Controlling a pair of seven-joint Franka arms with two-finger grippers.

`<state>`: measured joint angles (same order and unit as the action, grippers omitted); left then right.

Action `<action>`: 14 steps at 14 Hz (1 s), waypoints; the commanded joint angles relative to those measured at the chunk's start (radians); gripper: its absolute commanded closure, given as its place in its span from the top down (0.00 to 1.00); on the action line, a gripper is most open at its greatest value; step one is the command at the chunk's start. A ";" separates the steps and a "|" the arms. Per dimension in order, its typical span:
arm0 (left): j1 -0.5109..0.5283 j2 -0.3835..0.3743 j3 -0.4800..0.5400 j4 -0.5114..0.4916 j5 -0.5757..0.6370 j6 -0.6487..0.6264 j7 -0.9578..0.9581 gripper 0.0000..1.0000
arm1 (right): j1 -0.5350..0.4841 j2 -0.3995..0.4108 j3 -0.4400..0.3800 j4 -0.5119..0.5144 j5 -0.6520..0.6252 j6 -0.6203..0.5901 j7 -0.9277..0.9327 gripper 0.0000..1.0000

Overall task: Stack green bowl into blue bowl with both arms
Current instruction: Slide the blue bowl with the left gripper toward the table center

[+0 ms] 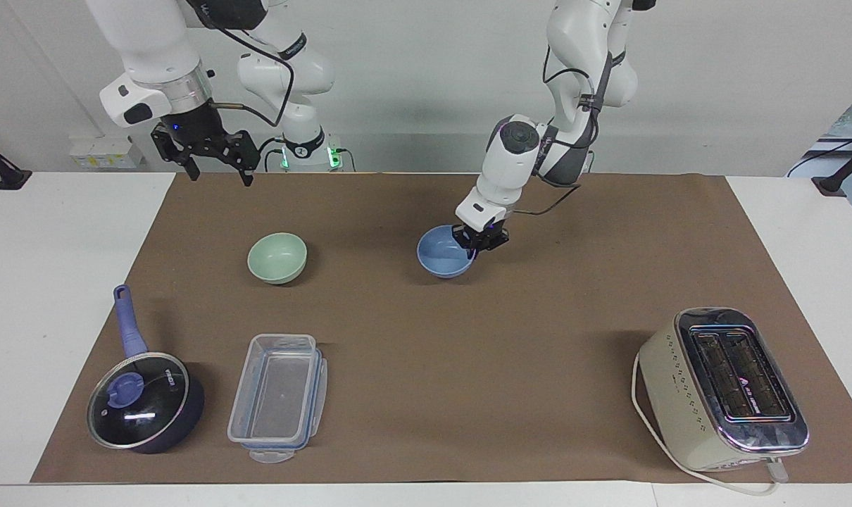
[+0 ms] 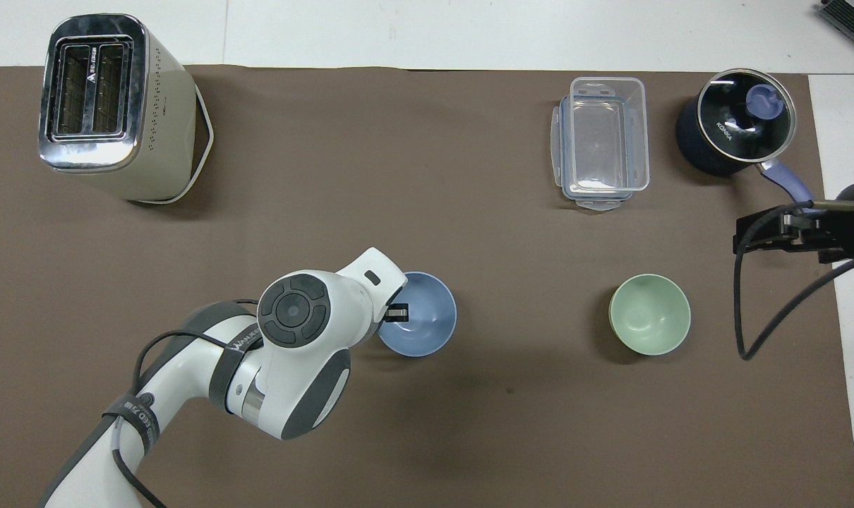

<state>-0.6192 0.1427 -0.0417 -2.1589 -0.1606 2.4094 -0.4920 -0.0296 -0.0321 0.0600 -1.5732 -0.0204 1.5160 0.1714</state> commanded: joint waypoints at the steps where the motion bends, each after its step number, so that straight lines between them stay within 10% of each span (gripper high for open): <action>1: -0.037 0.050 0.016 -0.016 -0.016 0.082 0.013 0.22 | -0.015 -0.028 0.001 -0.030 0.022 0.000 -0.020 1.00; 2: -0.040 0.067 0.017 -0.016 -0.016 0.095 0.015 0.71 | -0.015 -0.028 0.001 -0.030 0.022 0.000 -0.021 1.00; 3: -0.040 0.069 0.017 -0.007 -0.016 0.093 0.003 1.00 | -0.016 -0.028 0.001 -0.030 0.024 0.000 -0.021 1.00; 14: 0.147 -0.023 0.028 0.148 -0.005 -0.196 0.018 1.00 | -0.035 -0.028 0.001 -0.060 0.024 0.023 -0.065 1.00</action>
<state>-0.5084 0.1354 -0.0094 -2.0248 -0.1606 2.2510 -0.4868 -0.0424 -0.0323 0.0600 -1.5779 -0.0204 1.5162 0.1581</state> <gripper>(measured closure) 0.000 0.000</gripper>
